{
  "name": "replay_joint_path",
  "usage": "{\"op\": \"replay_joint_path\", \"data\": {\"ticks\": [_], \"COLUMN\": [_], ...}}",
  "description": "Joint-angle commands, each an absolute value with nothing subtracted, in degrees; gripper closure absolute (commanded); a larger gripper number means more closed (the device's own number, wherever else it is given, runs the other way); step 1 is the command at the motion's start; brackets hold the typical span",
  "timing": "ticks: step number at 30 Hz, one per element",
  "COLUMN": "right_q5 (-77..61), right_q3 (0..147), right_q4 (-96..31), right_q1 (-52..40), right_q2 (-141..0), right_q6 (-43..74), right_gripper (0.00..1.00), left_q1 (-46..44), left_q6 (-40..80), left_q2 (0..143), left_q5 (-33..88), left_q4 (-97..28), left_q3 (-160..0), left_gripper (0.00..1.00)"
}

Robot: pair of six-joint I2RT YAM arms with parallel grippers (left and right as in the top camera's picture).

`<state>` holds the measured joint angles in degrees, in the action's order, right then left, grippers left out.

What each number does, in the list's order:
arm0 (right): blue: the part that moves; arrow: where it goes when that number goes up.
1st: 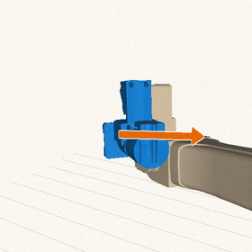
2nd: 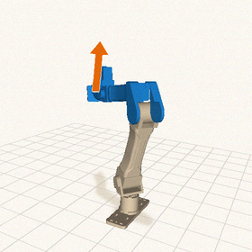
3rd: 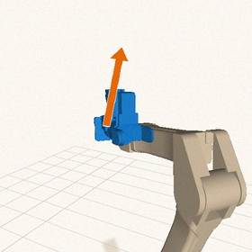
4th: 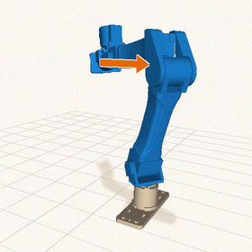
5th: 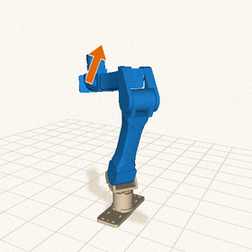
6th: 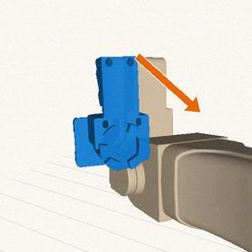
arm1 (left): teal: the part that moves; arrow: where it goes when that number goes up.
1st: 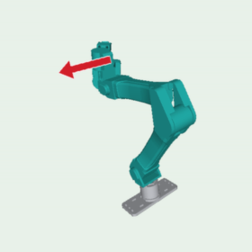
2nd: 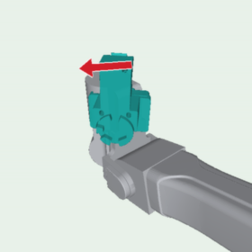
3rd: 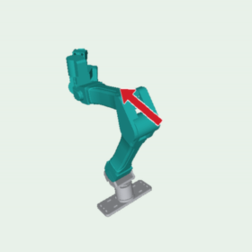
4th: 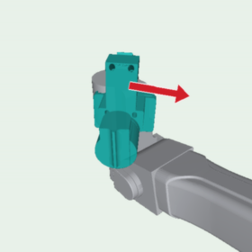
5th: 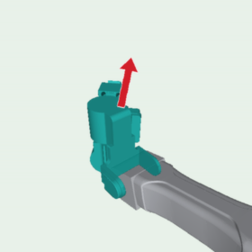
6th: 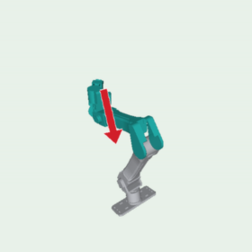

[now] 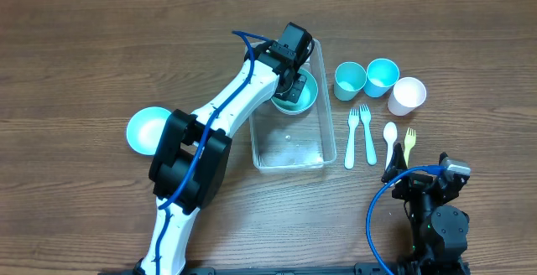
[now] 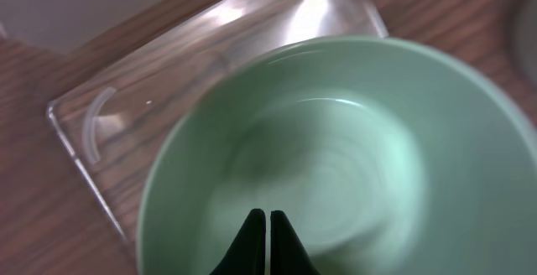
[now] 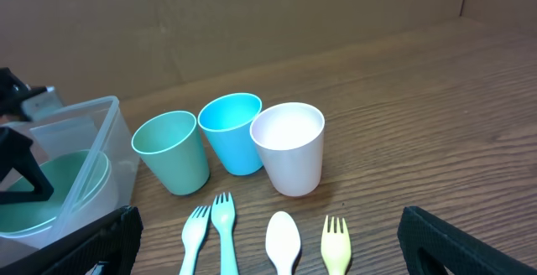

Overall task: Pack container
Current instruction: 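Carry the teal bowl over the container and stack it in the white bowl, then move the left gripper to the light blue bowl and grasp its rim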

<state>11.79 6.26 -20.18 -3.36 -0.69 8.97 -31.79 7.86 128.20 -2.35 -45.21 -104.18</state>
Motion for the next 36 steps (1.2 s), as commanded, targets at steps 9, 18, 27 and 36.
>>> {"op": "replay_joint_path", "data": {"ticks": [9, 18, 27, 36], "right_q5": [11.5, 11.5, 11.5, 11.5], "right_q3": [6.1, 6.1, 6.1, 6.1], "right_q4": [-19.8, -19.8, -19.8, -19.8], "right_q1": [-3.1, -3.1, -3.1, -3.1], "right_q2": [-0.2, -0.2, -0.2, -0.2], "right_q6": [8.9, 8.9, 8.9, 8.9], "right_gripper": [0.0, 0.0, 0.0, 0.0], "left_q1": [-31.4, -31.5, -20.7, 4.5], "left_q6": [9.5, 11.9, 13.9, 17.0], "left_q2": [130.0, 122.7, 96.5, 62.7], "left_q5": [-17.0, -12.0, -12.7, -9.9], "left_q4": [-45.9, -47.9, -63.1, -46.6], "left_q3": [-104.0, -110.9, -102.6, -51.9], "left_gripper": [0.96, 0.96, 0.96, 0.95]}}
